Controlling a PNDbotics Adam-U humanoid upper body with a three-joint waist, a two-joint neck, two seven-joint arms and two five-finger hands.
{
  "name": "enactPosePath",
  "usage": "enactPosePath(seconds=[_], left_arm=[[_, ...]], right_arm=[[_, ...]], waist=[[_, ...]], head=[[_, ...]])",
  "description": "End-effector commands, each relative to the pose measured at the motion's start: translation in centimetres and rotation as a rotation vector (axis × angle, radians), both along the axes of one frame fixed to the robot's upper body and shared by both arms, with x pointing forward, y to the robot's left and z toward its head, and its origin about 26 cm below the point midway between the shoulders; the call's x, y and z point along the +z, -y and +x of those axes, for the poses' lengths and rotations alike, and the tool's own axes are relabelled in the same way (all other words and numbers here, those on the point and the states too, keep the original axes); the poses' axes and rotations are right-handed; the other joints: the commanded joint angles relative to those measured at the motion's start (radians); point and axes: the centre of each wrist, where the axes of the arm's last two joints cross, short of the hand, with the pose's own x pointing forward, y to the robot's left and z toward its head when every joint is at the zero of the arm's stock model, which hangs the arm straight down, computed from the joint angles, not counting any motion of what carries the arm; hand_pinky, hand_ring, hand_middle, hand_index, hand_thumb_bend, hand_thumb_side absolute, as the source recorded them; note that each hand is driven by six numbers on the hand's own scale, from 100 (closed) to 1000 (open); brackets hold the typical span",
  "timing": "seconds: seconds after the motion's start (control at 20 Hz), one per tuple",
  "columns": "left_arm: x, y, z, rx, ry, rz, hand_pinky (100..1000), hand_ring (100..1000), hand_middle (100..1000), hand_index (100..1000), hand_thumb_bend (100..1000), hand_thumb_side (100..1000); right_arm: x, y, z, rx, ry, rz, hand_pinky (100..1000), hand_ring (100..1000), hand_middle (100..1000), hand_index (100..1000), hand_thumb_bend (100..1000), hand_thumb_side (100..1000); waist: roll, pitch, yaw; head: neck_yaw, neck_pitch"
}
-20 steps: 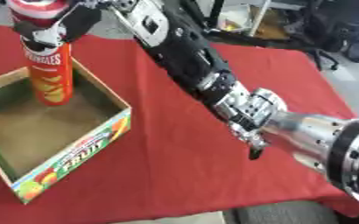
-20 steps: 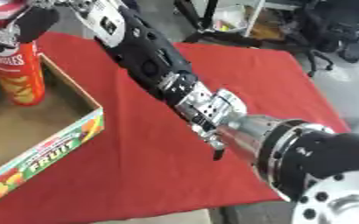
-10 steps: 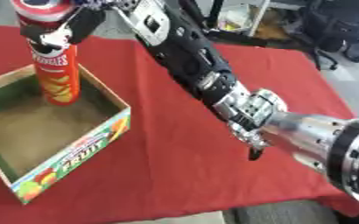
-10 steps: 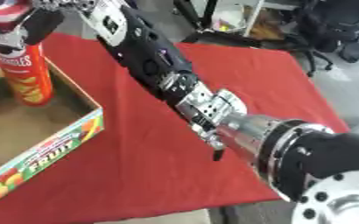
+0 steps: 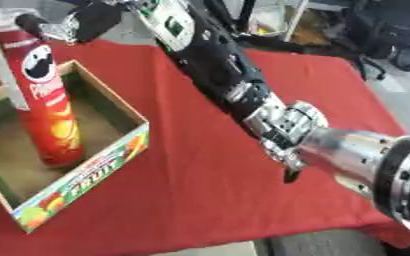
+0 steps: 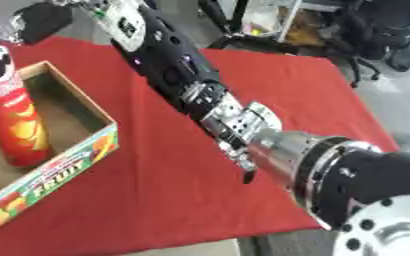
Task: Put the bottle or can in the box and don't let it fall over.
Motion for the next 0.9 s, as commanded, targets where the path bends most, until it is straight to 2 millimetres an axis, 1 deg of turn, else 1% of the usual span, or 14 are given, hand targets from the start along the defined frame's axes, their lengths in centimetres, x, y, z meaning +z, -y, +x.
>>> enactPosePath(seconds=[0.05,0.35,0.55,0.75,0.85,0.9], left_arm=[[0.87,-0.24,-0.29,0.003,0.029,0.029,465,882,666,666,100,635],[0.8,-0.27,-0.32,0.004,0.028,0.03,466,882,667,667,100,636],[0.78,-0.27,-0.32,0.004,0.029,0.03,467,883,668,667,100,635],[0.77,-0.29,-0.33,0.004,0.029,0.029,468,884,668,667,100,636],[0.75,-0.3,-0.34,0.004,0.029,0.029,469,885,668,667,100,634],[0.75,-0.3,-0.34,0.003,0.03,0.029,469,885,668,667,100,634]], right_arm=[[1.64,0.93,-0.31,-0.021,0.027,0.011,914,1000,1000,1000,100,798],[1.82,0.74,-0.44,-0.009,0.027,0.071,903,1000,1000,1000,100,733],[2.1,0.57,-0.57,0.003,0.033,0.098,899,1000,998,1000,100,714],[2.24,0.38,-0.61,0.013,0.031,0.124,898,1000,972,1000,100,716],[2.29,0.18,-0.57,0.02,0.029,0.137,894,999,957,1000,100,694],[2.37,0.08,-0.59,0.025,0.029,0.145,889,984,946,1000,100,680]], waist=[[0.013,-0.01,0.0],[0.014,-0.008,-0.001],[0.015,-0.008,-0.002],[0.016,-0.008,-0.003],[0.017,-0.008,-0.003],[0.017,-0.008,-0.004]], head=[[-0.008,0.005],[-0.008,0.005],[-0.009,0.005],[-0.009,0.005],[-0.009,0.005],[-0.009,0.005]])
